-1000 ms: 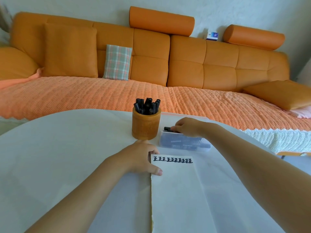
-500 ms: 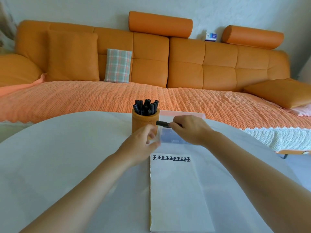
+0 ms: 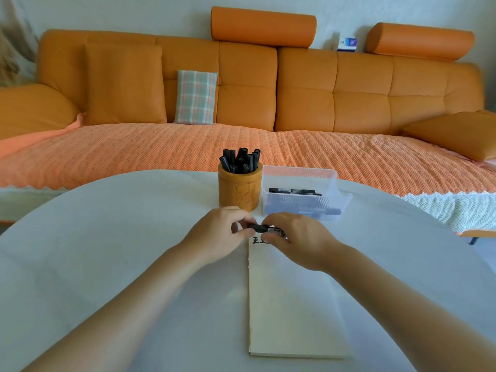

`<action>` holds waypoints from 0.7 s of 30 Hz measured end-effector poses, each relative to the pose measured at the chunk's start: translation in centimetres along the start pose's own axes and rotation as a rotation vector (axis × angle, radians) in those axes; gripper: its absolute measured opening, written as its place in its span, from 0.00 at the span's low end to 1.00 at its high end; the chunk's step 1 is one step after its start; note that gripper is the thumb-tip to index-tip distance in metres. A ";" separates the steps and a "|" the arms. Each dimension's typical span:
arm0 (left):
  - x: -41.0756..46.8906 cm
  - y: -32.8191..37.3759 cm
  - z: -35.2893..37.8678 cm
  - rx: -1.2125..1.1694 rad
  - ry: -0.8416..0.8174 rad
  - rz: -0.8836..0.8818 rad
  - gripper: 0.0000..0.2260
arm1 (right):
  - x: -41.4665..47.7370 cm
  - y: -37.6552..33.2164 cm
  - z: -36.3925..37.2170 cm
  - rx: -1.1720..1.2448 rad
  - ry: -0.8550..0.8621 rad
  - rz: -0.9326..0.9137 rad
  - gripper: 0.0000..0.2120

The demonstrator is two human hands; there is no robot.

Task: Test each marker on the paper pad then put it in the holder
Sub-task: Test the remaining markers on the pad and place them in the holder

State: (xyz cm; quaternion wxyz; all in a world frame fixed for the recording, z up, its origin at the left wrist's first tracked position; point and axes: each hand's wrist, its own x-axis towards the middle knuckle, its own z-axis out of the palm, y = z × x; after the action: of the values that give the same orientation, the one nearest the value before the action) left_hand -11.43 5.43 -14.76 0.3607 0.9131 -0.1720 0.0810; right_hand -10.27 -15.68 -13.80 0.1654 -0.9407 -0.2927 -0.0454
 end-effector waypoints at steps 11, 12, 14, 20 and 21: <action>1.3 0.5 0.4 -0.056 -0.016 0.037 0.04 | 0.6 0.8 0.5 -0.195 0.151 -0.094 0.20; 1.3 0.6 0.3 -0.062 -0.017 0.039 0.04 | 0.6 0.7 0.4 -0.208 0.159 -0.102 0.21; 1.3 0.8 0.1 -0.080 -0.029 0.027 0.04 | 0.6 0.5 0.4 -0.234 0.172 -0.117 0.23; 1.0 1.1 -0.3 -0.082 -0.104 -0.037 0.05 | 0.2 0.2 0.0 -0.302 0.139 -0.111 0.27; 1.0 1.0 -0.4 -0.062 -0.107 -0.039 0.05 | 0.1 0.0 -0.1 -0.284 0.123 -0.094 0.28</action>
State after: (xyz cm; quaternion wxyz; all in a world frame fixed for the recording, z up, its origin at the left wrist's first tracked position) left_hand -10.95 4.75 -13.55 0.3805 0.9077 -0.1758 0.0195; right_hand -10.17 -15.69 -13.68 0.0459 -0.9353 -0.3164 -0.1515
